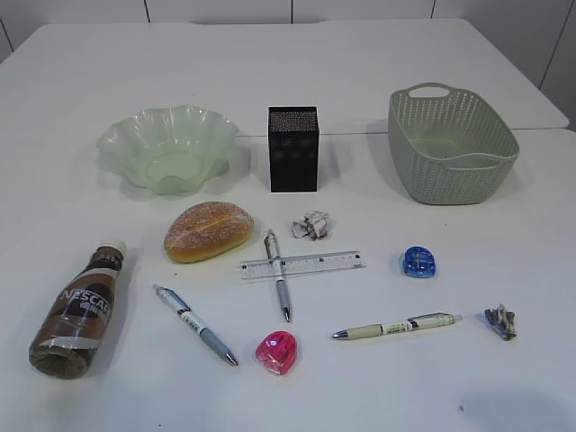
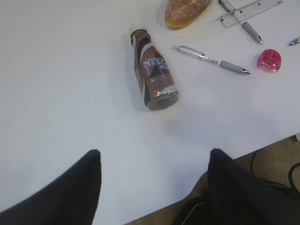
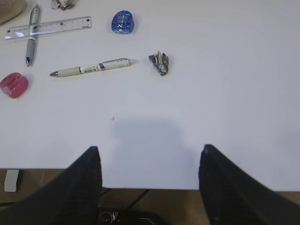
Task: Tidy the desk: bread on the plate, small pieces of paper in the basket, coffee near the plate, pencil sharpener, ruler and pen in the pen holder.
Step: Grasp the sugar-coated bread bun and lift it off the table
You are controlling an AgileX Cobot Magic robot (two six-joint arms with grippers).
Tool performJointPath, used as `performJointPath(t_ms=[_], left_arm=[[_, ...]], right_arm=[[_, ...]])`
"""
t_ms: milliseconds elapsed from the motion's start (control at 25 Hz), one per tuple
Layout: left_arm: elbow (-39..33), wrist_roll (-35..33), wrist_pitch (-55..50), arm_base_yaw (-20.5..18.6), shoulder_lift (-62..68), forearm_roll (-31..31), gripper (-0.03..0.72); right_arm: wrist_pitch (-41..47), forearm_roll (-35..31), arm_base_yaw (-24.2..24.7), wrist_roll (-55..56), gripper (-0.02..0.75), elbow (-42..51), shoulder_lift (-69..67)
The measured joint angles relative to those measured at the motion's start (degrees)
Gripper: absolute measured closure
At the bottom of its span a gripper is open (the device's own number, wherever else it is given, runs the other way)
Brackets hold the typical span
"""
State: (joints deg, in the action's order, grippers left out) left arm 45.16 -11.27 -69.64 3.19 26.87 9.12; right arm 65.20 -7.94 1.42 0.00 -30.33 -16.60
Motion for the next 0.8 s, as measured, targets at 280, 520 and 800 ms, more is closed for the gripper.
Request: performJointPath(t_ms=[280,520,800], left_arm=[[3.80,0.00,-0.35,0.98,10.29,-0.50,0.195],[12.06,0.00,-1.96,5.27,21.36,-2.00,0.195],[24.33,0.00,-1.94,11.55,37.59,-6.00,0.195]], right_arm=[[-9.60,0.00,0.00,0.98,0.230,-10.10,-17.17],[-12.84,0.00,0.00,0.98,0.262,-16.47,-30.67],[-11.42,0.00,0.00,0.98,0.269,-22.21,-47.46]])
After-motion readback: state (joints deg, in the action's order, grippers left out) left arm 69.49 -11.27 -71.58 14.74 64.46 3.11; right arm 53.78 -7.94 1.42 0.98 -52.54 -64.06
